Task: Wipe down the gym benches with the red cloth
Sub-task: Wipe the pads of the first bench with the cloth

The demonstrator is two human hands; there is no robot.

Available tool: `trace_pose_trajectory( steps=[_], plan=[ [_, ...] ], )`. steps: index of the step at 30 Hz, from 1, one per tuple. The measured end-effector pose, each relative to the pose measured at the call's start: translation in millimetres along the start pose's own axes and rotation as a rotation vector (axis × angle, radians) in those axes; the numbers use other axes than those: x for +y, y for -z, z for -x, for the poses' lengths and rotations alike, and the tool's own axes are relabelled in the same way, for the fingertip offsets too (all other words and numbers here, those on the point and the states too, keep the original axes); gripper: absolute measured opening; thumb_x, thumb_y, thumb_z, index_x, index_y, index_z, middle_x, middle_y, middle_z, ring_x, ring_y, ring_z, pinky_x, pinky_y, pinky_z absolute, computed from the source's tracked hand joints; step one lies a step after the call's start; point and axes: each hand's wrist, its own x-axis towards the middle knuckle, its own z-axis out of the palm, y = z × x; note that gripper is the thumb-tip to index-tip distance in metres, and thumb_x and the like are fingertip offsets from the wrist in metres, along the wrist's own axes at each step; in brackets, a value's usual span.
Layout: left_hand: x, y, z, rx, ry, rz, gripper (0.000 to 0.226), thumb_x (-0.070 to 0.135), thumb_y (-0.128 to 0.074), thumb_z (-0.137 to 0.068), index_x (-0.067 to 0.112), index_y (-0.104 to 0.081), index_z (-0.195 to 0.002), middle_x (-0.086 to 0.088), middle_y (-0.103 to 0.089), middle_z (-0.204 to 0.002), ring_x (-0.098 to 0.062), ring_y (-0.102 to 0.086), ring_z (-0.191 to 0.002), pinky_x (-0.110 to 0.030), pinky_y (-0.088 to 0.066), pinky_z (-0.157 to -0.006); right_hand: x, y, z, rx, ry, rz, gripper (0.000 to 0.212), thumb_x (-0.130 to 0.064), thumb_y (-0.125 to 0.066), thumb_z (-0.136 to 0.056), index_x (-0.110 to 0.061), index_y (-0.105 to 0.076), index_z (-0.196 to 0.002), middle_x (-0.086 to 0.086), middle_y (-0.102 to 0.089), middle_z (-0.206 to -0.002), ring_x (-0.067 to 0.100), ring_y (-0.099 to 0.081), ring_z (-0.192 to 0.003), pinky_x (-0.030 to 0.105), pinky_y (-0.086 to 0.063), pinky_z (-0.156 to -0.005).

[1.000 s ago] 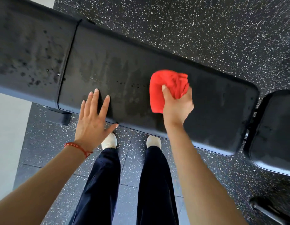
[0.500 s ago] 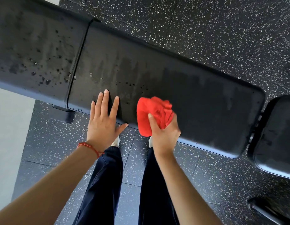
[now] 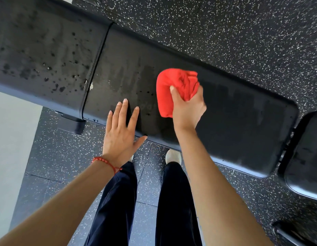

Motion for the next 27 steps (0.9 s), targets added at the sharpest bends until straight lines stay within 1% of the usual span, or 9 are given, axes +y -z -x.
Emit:
trace_pose_trajectory(
  steps=[3,6,8,11,12,14,17,22,27],
  plan=[
    [-4.0,4.0,-1.6,0.036,0.002,0.005,0.075,0.034,-0.072,-0.076,0.004,-0.040,-0.137,-0.026,-0.031,-0.145,-0.040,-0.025,-0.134,-0.053,-0.017,-0.109,-5.8,-5.7,-12.1,0.005,0.052,0.032,0.041,-0.027,-0.076,-0.071,-0.005,-0.059,-0.101,0.010,-0.069,-0.096,0.029,-0.063,-0.089,0.021,-0.037,-0.074],
    [-14.8,8.9,-4.5,0.072,0.025,0.015,0.072,0.032,-0.070,-0.081,0.005,-0.037,-0.139,-0.026,-0.029,-0.146,-0.039,-0.022,-0.135,-0.053,-0.014,-0.110,-1.0,-1.0,-2.2,-0.021,0.058,0.048,0.037,-0.028,-0.075,-0.073,-0.005,-0.058,-0.096,0.010,-0.069,-0.092,0.029,-0.063,-0.086,0.017,-0.033,-0.067],
    [-24.9,12.4,-7.4,0.081,0.056,0.020,0.072,0.030,-0.069,-0.082,0.004,-0.036,-0.140,-0.026,-0.027,-0.147,-0.040,-0.021,-0.136,-0.054,-0.015,-0.109,2.3,3.6,12.5,-0.061,0.050,0.049,0.034,-0.027,-0.075,-0.073,-0.007,-0.057,-0.093,0.009,-0.068,-0.088,0.026,-0.063,-0.080,0.016,-0.033,-0.064],
    [-42.0,16.2,-8.8,0.069,0.099,0.023,0.066,0.037,-0.054,-0.088,0.005,-0.034,-0.142,-0.025,-0.025,-0.148,-0.040,-0.020,-0.137,-0.054,-0.016,-0.110,8.7,8.4,45.7,-0.153,0.025,0.034,0.028,-0.024,-0.077,-0.072,-0.014,-0.058,-0.090,0.002,-0.065,-0.080,0.016,-0.060,-0.072,0.012,-0.039,-0.064],
    [-47.7,16.8,-9.3,0.057,0.110,0.026,0.067,0.041,-0.047,-0.087,0.005,-0.033,-0.142,-0.025,-0.024,-0.149,-0.040,-0.020,-0.137,-0.053,-0.016,-0.110,10.9,9.7,59.0,-0.181,0.009,0.028,0.027,-0.024,-0.077,-0.071,-0.017,-0.057,-0.088,0.000,-0.064,-0.079,0.014,-0.059,-0.071,0.013,-0.042,-0.066],
    [-56.7,16.4,-9.4,0.034,0.110,0.031,0.071,0.046,-0.039,-0.086,0.004,-0.033,-0.142,-0.025,-0.023,-0.149,-0.039,-0.019,-0.137,-0.052,-0.017,-0.110,16.8,10.6,80.8,-0.205,0.006,0.026,0.028,-0.025,-0.077,-0.070,-0.016,-0.058,-0.090,0.002,-0.065,-0.080,0.017,-0.061,-0.072,0.022,-0.046,-0.070],
    [-62.1,12.2,-8.9,0.034,0.077,0.010,0.071,0.047,-0.037,-0.087,0.002,-0.033,-0.142,-0.025,-0.024,-0.149,-0.040,-0.021,-0.137,-0.052,-0.018,-0.109,18.8,6.0,83.7,-0.214,0.010,0.033,0.035,-0.027,-0.075,-0.069,-0.012,-0.060,-0.096,0.007,-0.068,-0.088,0.020,-0.063,-0.079,0.025,-0.047,-0.074],
    [-61.2,7.6,-9.0,0.079,0.062,-0.024,0.071,0.045,-0.039,-0.086,0.002,-0.032,-0.142,-0.026,-0.025,-0.148,-0.041,-0.022,-0.136,-0.051,-0.018,-0.109,13.2,-3.9,63.8,-0.205,0.076,0.071,0.040,-0.034,-0.072,-0.066,-0.011,-0.062,-0.098,0.007,-0.069,-0.090,0.018,-0.063,-0.081,0.011,-0.040,-0.071],
    [-61.5,7.1,-8.5,0.088,0.048,-0.040,0.069,0.044,-0.039,-0.087,0.001,-0.032,-0.142,-0.026,-0.024,-0.148,-0.041,-0.021,-0.137,-0.048,-0.014,-0.110,-8.1,-22.2,38.9,-0.163,0.143,0.083,0.038,-0.028,-0.077,-0.068,-0.006,-0.061,-0.095,0.010,-0.068,-0.089,0.025,-0.063,-0.082,0.015,-0.036,-0.070]
  ],
)
